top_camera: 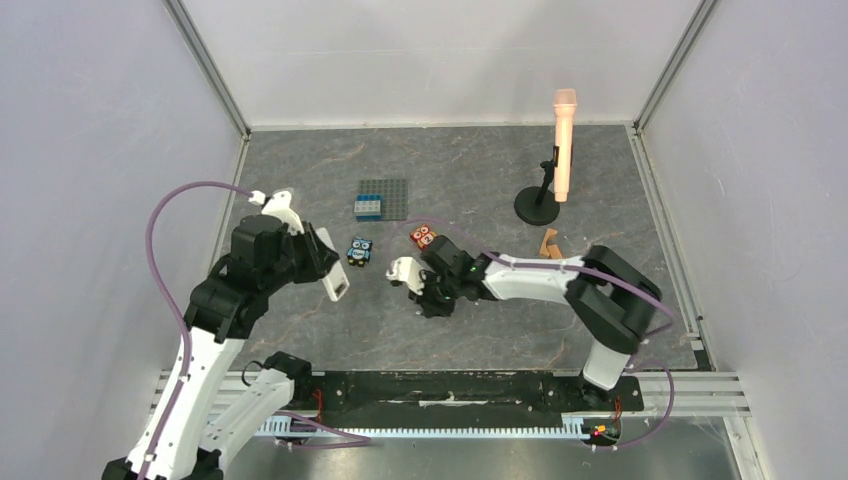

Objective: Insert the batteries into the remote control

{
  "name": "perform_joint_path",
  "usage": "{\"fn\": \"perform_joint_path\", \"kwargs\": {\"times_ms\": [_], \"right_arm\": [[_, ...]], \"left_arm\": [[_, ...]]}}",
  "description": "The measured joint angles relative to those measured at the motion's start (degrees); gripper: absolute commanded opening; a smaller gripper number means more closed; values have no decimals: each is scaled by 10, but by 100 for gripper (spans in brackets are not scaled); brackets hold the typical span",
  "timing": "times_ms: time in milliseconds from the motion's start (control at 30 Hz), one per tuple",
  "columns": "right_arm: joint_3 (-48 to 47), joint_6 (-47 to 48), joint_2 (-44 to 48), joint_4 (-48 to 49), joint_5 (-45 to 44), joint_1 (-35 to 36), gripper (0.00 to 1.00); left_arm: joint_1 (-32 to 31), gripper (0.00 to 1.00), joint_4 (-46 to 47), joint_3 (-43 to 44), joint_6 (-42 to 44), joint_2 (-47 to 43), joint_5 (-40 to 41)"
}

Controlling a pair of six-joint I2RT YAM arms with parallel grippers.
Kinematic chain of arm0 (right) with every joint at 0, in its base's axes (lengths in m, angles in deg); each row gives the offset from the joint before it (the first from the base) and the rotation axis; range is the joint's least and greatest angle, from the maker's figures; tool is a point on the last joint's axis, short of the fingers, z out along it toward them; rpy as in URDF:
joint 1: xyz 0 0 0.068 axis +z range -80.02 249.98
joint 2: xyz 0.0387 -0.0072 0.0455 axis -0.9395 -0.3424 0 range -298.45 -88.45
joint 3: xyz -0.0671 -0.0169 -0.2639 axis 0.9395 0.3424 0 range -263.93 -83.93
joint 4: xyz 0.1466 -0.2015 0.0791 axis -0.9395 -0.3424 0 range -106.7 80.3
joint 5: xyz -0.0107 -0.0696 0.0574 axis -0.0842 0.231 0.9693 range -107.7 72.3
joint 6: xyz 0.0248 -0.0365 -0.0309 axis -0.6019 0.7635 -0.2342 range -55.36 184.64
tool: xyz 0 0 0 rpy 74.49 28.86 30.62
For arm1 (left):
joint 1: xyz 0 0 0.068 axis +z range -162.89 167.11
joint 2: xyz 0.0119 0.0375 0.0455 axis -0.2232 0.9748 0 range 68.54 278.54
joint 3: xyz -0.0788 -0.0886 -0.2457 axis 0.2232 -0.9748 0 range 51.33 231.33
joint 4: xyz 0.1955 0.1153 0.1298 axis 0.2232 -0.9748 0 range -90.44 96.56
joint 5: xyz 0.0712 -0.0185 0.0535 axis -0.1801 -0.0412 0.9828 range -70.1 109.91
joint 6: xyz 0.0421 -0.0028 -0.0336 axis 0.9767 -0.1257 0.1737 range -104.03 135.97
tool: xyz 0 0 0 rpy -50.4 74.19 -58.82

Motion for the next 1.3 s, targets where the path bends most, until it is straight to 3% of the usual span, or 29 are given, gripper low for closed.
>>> {"fn": "perform_joint_path", "kwargs": {"times_ms": [300, 433, 533, 667, 933, 1300], "right_arm": [[168, -145, 162, 12, -86, 0, 7], [192, -175, 194, 12, -122, 0, 22], [191, -177, 195, 11, -137, 0, 35], [172, -155, 178, -8, -136, 0, 41], [96, -109, 108, -39, -128, 0, 36], [95, -104, 100, -48, -147, 13, 36]], "left_arm": [[0, 2, 101, -49, 78, -56, -306], [0, 2, 132, -54, 87, -42, -383], [0, 2, 143, -58, 87, -23, -400], [0, 2, 147, -60, 85, 3, -406], [0, 2, 148, -69, 86, 23, -412], [0, 2, 153, -81, 126, -26, -482]]}}
